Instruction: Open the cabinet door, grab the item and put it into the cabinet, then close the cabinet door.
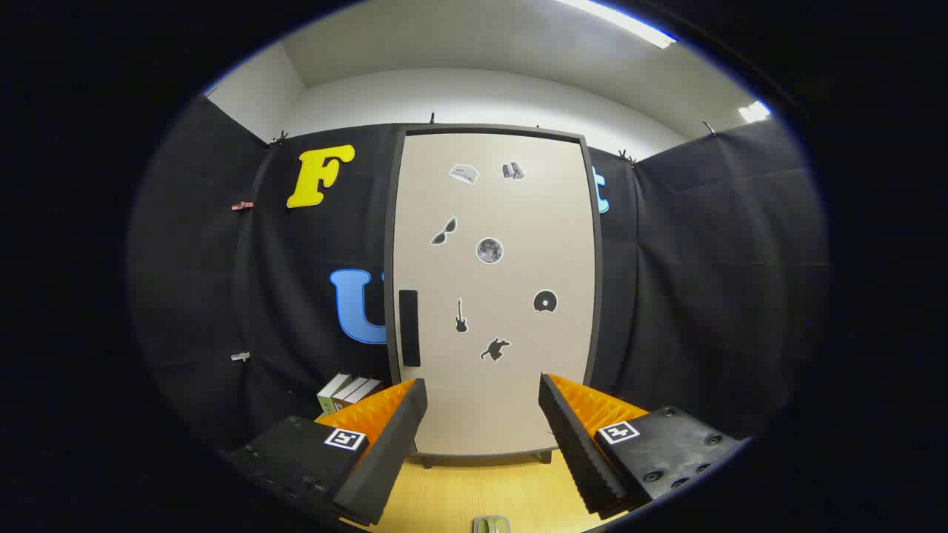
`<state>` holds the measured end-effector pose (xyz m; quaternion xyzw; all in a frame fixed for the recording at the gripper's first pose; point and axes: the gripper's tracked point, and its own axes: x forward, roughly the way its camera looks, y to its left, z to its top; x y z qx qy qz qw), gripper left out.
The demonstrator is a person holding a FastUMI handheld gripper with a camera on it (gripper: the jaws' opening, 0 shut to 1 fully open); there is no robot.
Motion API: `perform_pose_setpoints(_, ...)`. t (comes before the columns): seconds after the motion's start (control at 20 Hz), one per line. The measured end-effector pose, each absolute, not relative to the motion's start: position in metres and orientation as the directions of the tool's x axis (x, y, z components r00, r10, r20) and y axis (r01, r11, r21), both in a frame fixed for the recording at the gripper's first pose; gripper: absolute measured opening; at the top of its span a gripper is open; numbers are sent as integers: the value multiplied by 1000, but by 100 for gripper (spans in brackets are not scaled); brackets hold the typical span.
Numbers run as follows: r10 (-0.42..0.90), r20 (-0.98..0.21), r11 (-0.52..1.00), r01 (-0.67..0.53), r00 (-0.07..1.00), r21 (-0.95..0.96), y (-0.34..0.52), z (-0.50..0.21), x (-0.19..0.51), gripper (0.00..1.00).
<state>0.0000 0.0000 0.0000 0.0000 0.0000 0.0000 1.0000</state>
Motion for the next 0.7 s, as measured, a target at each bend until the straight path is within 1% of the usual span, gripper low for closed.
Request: perform_pose_setpoints(0.7, -1, -1, 1000, 1, 1000, 3, 10, 1, 2, 97)
